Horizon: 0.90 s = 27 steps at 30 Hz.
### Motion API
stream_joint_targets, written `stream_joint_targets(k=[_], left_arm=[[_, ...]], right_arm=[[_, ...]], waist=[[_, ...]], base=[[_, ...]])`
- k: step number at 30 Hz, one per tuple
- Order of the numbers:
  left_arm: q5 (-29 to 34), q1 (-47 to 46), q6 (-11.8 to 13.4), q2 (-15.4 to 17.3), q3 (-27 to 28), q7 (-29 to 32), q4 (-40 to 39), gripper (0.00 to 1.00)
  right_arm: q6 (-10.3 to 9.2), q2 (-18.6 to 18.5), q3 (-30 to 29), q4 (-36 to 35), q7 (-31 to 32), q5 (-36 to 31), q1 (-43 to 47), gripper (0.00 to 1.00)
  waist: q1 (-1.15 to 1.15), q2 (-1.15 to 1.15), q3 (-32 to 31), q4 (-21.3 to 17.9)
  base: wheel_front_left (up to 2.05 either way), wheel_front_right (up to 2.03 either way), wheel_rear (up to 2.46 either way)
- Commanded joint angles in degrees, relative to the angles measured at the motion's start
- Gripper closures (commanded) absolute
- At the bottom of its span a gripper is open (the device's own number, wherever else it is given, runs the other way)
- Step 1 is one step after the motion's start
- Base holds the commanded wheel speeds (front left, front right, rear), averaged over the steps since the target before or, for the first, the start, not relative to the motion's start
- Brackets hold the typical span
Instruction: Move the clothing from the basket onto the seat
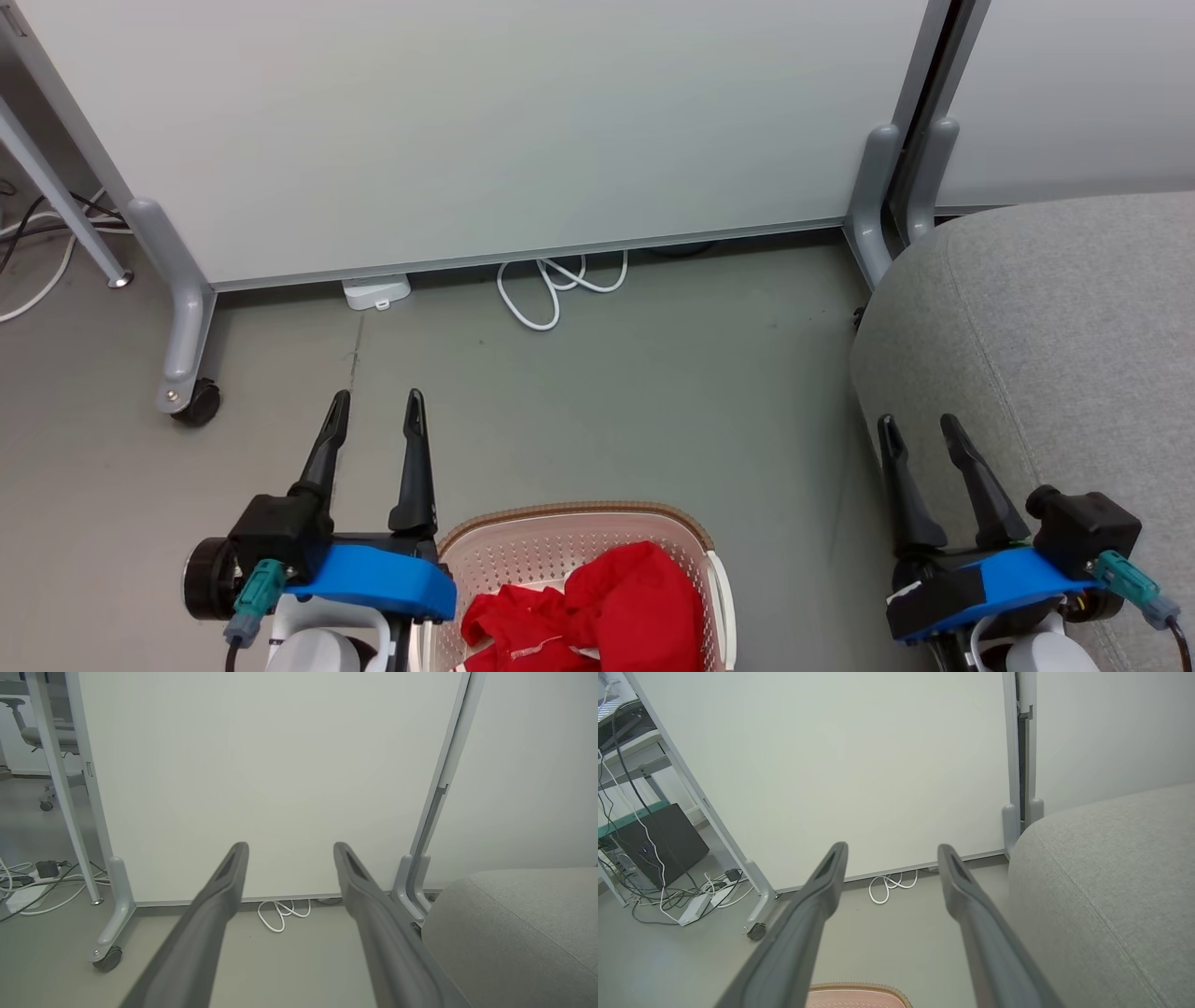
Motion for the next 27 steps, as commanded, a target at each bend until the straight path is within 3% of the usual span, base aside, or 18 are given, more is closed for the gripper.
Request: stream_joint_targets(k=[1, 20, 27], left_arm=[[1.03, -0.81, 0.21, 0.22, -0.38, -0.57, -0.06, 0.00], [8.75, -1.14, 0.72, 0.25, -2.00, -2.51, 0.83, 0.00], [8.29, -1.03, 0.64, 0.24, -2.02, -2.46, 1.02, 0.00]], right_arm=[[0.12, -0.39, 0.18, -0.05, -0.49, -1.05, -0.72, 0.00], [0.14, -0.42, 0.88, 0.82, -2.48, -8.69, -1.04, 0.00], [0.13, -0.42, 0.90, 1.08, -2.46, -8.50, -0.95, 0.00]], waist=[[0.00, 0.00, 0.02, 0.01], [0.00, 0.00, 0.47, 0.41], [0.00, 0.00, 0.56, 0.43]], base=[[0.00, 0.00, 0.00], [0.00, 0.00, 0.00], [0.00, 0.00, 0.00]])
